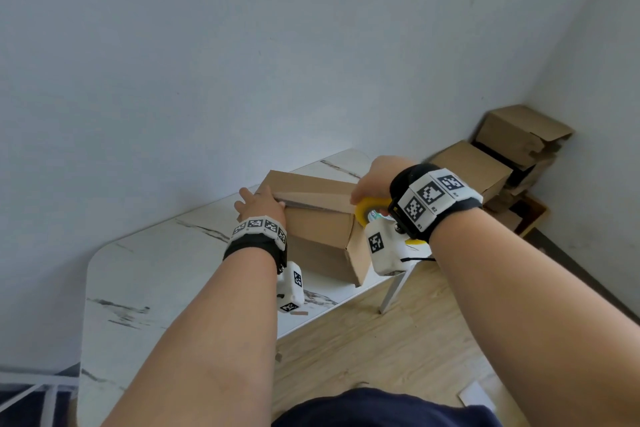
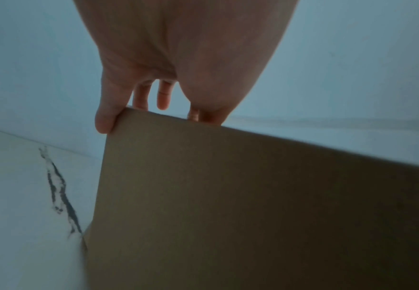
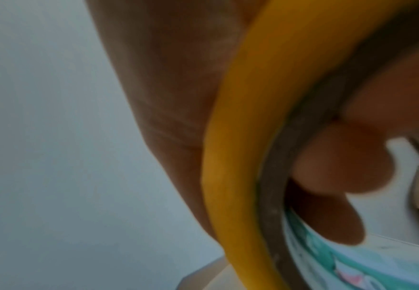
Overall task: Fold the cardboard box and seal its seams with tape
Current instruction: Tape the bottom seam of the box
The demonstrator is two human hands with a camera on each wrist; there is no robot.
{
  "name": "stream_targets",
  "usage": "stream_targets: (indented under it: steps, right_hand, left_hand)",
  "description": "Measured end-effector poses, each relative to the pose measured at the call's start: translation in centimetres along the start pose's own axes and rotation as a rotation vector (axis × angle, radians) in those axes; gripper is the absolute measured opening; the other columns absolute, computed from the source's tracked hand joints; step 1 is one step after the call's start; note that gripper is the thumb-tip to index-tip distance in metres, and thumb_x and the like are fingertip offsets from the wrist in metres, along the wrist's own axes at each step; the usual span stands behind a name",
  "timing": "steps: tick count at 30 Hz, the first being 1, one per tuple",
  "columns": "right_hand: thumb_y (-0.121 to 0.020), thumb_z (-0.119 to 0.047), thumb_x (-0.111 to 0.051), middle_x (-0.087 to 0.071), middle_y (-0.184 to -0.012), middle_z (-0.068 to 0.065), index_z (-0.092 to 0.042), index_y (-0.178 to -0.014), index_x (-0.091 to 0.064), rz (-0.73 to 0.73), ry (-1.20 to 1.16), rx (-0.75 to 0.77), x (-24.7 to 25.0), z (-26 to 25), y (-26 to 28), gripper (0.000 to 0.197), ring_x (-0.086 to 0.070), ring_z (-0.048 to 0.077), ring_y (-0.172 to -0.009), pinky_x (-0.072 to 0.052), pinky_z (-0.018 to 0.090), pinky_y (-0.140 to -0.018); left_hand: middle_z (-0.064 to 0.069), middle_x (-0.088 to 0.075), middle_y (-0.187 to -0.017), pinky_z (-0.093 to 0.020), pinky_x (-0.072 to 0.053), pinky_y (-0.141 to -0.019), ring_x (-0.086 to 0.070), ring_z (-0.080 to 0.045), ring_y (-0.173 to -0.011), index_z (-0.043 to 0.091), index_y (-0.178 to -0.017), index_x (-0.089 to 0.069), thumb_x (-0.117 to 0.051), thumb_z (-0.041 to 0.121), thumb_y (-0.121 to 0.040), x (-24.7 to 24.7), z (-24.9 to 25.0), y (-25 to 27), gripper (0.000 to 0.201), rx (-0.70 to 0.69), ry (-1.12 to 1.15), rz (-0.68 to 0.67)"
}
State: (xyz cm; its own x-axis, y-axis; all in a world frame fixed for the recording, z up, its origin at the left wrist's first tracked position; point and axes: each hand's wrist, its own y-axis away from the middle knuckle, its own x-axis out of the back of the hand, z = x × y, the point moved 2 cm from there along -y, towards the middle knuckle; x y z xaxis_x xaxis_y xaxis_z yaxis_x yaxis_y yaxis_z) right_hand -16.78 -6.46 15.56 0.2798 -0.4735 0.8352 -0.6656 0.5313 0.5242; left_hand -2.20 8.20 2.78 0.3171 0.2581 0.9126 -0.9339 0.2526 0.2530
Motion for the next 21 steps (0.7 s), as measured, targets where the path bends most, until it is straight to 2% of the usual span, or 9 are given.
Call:
stream_targets:
  steps: [4,6,8,11,15,17,19,21]
  right_hand:
    - [-0.078,-0.029,-0.063,-0.060,-0.072,0.001,-0.012,-0.077,-0.066,-0.054,0.070,-0.039,-1.6,1.0,-0.5,0.017,-0.058,0.020,-0.064,-0.049,0.027,-0.065]
    - [-0.077,-0.035,-0.063,-0.062,-0.073,0.002,-0.013,-0.082,-0.067,-0.065,0.027,-0.058,-2.0,1.6,-0.9,0.023,-0.060,0.020,-0.063,-0.054,0.030,-0.069]
    - [-0.080,-0.038,-0.064,-0.064,-0.076,0.004,-0.013,-0.077,-0.061,-0.042,-0.063,-0.095,-2.1,2.1,-1.0,0.025,-0.062,0.021,-0.068,-0.056,0.033,-0.077]
    - [-0.081,-0.038,-0.064,-0.067,-0.081,0.004,-0.014,-0.076,-0.058,0.011,-0.115,-0.112,-2.2,2.8,-1.3,0.025,-0.064,0.020,-0.071,-0.056,0.033,-0.078]
    - [-0.078,-0.040,-0.066,-0.069,-0.084,0.005,-0.014,-0.078,-0.058,0.008,-0.134,-0.121,-2.5,3.4,-1.6,0.027,-0.065,0.021,-0.073,-0.056,0.033,-0.077]
    - [-0.078,-0.041,-0.067,-0.068,-0.082,0.005,-0.014,-0.076,-0.057,0.011,-0.137,-0.115,-2.6,3.8,-1.5,0.030,-0.066,0.022,-0.075,-0.057,0.034,-0.079]
    - [-0.082,-0.038,-0.065,-0.063,-0.079,0.005,-0.013,-0.074,-0.053,0.029,-0.149,-0.117,-3.0,4.2,-1.5,0.029,-0.066,0.024,-0.080,-0.056,0.033,-0.080]
    - [-0.089,-0.031,-0.059,-0.059,-0.079,0.005,-0.012,-0.072,-0.050,0.004,-0.148,-0.118,-3.5,4.7,-1.6,0.027,-0.062,0.022,-0.076,-0.053,0.029,-0.073]
  left_hand:
    - [-0.017,-0.022,-0.141,-0.048,-0.040,-0.100,-0.031,-0.037,-0.124,0.016,-0.133,-0.040,-0.042,0.030,-0.097,-0.8,0.7,0.3,0.039,-0.012,-0.012,-0.007]
    - [-0.018,-0.024,-0.140,-0.048,-0.040,-0.101,-0.031,-0.037,-0.124,0.016,-0.133,-0.039,-0.041,0.030,-0.097,-1.1,0.8,0.3,0.039,-0.015,-0.010,-0.014]
    - [-0.018,-0.024,-0.139,-0.049,-0.039,-0.101,-0.031,-0.037,-0.124,0.017,-0.136,-0.037,-0.038,0.028,-0.097,-1.4,0.9,0.4,0.040,-0.012,-0.020,-0.016]
    - [-0.018,-0.023,-0.141,-0.049,-0.039,-0.103,-0.030,-0.037,-0.126,0.017,-0.139,-0.034,-0.035,0.026,-0.098,-1.4,1.2,0.6,0.042,-0.010,-0.037,-0.014]
    - [-0.018,-0.024,-0.142,-0.049,-0.038,-0.103,-0.029,-0.036,-0.127,0.019,-0.140,-0.032,-0.034,0.029,-0.098,-1.4,1.4,1.1,0.043,-0.009,-0.038,-0.025]
    - [-0.019,-0.024,-0.143,-0.047,-0.037,-0.105,-0.029,-0.035,-0.128,0.022,-0.144,-0.027,-0.034,0.027,-0.098,-1.4,1.6,1.5,0.047,0.002,-0.051,-0.042]
    - [-0.018,-0.022,-0.146,-0.044,-0.032,-0.106,-0.028,-0.035,-0.130,0.026,-0.150,-0.014,-0.034,0.016,-0.094,-1.3,1.9,1.9,0.060,0.023,-0.056,-0.081]
    - [-0.018,-0.022,-0.149,-0.043,-0.026,-0.110,-0.026,-0.035,-0.132,0.025,-0.153,-0.004,-0.032,0.011,-0.092,-1.0,2.2,2.0,0.069,0.034,-0.054,-0.111]
